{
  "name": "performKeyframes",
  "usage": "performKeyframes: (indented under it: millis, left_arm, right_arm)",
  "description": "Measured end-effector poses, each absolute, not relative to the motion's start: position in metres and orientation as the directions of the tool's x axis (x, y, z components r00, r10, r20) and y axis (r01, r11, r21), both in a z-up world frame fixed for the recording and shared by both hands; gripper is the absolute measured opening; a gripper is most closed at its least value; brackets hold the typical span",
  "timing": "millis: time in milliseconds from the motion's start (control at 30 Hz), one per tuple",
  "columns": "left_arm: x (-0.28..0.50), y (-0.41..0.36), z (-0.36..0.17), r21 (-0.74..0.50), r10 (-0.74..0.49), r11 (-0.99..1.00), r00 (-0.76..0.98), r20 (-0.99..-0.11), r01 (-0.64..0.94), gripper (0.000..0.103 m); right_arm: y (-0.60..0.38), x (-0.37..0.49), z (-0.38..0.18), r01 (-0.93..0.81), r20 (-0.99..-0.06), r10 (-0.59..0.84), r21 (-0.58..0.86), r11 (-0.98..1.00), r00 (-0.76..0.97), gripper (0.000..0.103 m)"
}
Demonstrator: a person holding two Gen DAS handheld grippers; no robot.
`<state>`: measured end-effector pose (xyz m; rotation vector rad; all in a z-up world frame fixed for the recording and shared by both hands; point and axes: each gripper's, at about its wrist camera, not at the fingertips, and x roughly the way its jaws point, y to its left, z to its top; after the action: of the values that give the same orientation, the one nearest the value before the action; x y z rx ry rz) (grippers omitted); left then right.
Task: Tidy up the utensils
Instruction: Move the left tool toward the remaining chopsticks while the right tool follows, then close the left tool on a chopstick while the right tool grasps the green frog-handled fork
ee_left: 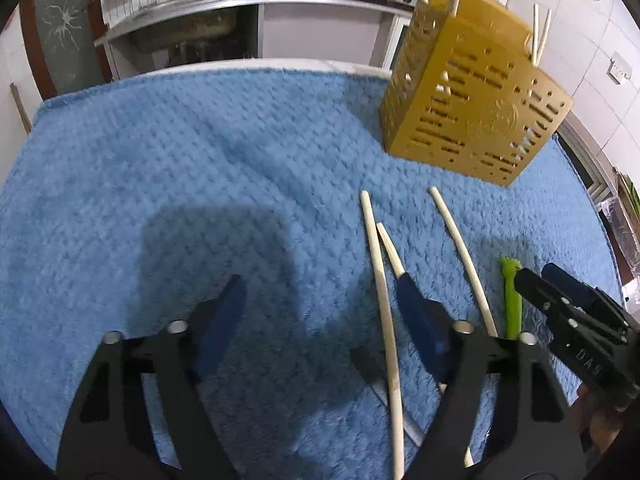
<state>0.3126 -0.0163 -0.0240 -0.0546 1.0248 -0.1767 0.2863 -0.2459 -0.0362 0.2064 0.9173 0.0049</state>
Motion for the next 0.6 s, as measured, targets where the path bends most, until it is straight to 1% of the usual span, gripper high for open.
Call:
performKeyframes:
  millis: [33, 100, 133, 167, 200, 233, 367, 600]
  left_arm:
    - [0.313, -0.019, -0.026, -0.125, -0.172, 0.984, 0.502, -0.847, 0.126, 0.067]
    - [0.314, -0.025, -0.029, -0.106, -0.162, 0.985, 0.501, -0.85, 0.138, 0.062]
    - [0.314, -0.028, -0.03, -0.093, -0.152, 0.986, 0.503, -0.851, 0.14, 0.059]
    - [0.316, -0.03, -0.031, -0.082, -0.143, 0.987, 0.504, -0.852, 0.142, 0.056]
    - [0.317, -0.031, -0.032, -0.077, -0.139, 0.987, 0.505, -0.852, 0.142, 0.053]
    - [0.319, -0.032, -0.032, -0.075, -0.137, 0.987, 0.504, -0.853, 0.141, 0.049]
    - [0.332, -0.031, -0.032, -0.08, -0.136, 0.988, 0.495, -0.858, 0.132, 0.037]
    - [0.354, -0.042, -0.031, -0.042, -0.101, 0.99, 0.475, -0.874, 0.132, 0.036]
  right_arm:
    - [-0.244, 0.287, -0.038, 0.085, -0.791, 0.091, 0.177, 0.98, 0.605, 0.054]
    - [-0.243, 0.289, -0.042, 0.085, -0.802, 0.086, 0.168, 0.982, 0.592, 0.049]
    - [-0.244, 0.289, -0.043, 0.085, -0.801, 0.087, 0.17, 0.982, 0.593, 0.047]
    - [-0.245, 0.289, -0.042, 0.089, -0.8, 0.083, 0.168, 0.982, 0.595, 0.037]
    - [-0.245, 0.29, -0.041, 0.088, -0.8, 0.087, 0.172, 0.981, 0.594, 0.03]
    - [-0.247, 0.292, -0.041, 0.09, -0.802, 0.09, 0.176, 0.98, 0.591, 0.024]
    - [-0.253, 0.297, -0.04, 0.097, -0.809, 0.096, 0.186, 0.978, 0.58, 0.024]
    - [-0.247, 0.308, -0.041, 0.09, -0.826, 0.083, 0.16, 0.983, 0.557, 0.024]
